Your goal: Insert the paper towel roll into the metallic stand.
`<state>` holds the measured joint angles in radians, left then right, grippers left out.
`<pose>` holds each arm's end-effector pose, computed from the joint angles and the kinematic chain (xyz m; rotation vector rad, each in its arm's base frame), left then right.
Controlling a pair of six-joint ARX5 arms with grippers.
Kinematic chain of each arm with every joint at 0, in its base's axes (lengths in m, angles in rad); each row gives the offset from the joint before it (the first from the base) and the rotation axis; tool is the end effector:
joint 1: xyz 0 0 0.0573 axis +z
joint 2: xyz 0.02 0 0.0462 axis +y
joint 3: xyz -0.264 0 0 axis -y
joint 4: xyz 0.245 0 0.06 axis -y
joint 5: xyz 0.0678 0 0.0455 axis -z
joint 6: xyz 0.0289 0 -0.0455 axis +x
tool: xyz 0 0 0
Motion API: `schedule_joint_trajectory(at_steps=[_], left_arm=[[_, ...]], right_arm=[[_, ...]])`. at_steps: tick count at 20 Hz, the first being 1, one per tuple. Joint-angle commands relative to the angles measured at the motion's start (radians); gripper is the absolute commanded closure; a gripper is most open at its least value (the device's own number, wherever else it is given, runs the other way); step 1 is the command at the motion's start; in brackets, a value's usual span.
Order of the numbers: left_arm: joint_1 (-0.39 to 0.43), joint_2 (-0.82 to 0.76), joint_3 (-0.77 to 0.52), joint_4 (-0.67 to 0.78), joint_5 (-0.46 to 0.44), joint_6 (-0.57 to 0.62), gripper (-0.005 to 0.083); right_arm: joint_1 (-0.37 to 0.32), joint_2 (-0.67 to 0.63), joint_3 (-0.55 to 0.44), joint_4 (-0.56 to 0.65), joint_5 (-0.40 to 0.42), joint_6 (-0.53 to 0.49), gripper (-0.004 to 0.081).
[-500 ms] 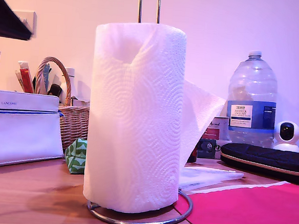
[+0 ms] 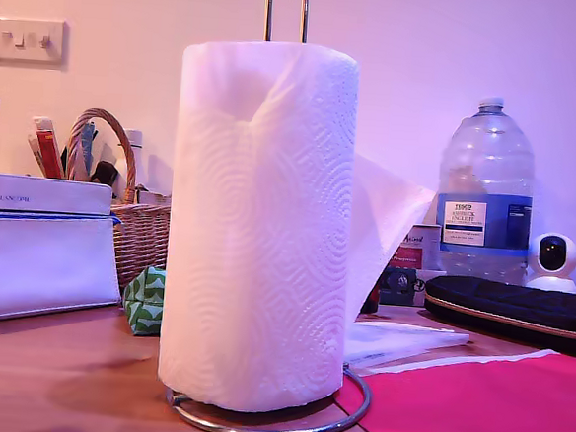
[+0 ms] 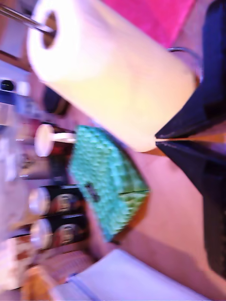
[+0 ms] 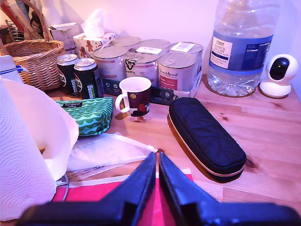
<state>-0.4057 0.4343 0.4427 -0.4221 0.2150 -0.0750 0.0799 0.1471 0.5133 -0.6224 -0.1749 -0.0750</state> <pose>0.1013 -0.0502 0.2380 -0.0315 0.4411 -0.5956 0.0586 0.0097 0.2616 -0.0620 0.2470 0.2629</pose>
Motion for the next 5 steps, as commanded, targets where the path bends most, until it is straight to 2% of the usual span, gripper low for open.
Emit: schedule_joint_trajectory(at_steps=[1,5], left_arm=[[0.0,0.004,-0.024,-0.018,0.0,-0.004,0.0797],[0.0,0.004,-0.024,-0.062,0.0,-0.004,0.0797]], right_arm=[[0.003,0.002,-0.006,0.006,-0.002,0.007,0.0782],[0.003,0.002,-0.006,0.006,-0.002,0.007,0.0782]])
